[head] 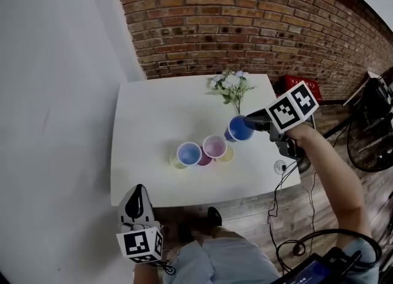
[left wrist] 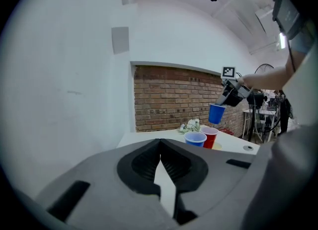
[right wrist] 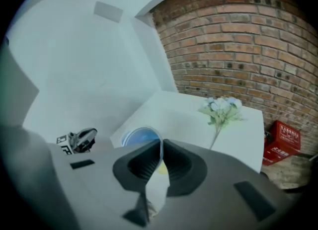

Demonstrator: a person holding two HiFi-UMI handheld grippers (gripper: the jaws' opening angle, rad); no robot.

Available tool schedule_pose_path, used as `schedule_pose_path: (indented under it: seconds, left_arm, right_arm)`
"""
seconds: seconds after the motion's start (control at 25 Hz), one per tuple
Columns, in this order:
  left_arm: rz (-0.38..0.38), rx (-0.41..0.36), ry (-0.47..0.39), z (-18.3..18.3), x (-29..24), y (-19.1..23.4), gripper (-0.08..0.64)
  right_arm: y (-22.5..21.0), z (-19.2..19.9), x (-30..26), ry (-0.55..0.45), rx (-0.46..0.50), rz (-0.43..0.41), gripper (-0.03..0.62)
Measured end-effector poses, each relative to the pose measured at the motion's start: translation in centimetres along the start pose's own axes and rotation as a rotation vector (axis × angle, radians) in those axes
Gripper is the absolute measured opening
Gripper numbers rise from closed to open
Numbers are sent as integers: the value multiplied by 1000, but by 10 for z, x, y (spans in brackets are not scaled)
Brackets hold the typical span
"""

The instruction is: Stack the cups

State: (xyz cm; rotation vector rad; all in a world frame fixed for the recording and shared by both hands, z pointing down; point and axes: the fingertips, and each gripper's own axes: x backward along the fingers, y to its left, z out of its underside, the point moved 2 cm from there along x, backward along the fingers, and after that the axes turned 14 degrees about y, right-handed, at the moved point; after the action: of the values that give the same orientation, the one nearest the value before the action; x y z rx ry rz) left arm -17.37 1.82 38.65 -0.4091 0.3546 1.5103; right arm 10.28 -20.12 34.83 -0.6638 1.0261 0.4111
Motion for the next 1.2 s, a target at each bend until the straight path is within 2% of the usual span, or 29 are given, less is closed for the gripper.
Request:
schedule_pose_path:
  seconds: [0.2, 0.36, 0.56, 1.2]
  left_arm:
    - [-23, 19, -16, 2, 16, 8, 9]
    - [-47, 33, -19, 5, 28, 14, 9]
    - [-70, 52, -11, 12, 35, 21, 9]
    - [-87, 71, 9, 19, 36, 29, 9]
  right_arm:
    - [63, -32, -7, 29, 119, -78, 25]
    - [83, -36, -24, 80, 167, -91, 25]
    - [87, -36, -39, 122, 174, -102, 25]
    - [82, -37, -61, 167, 167, -105, 26]
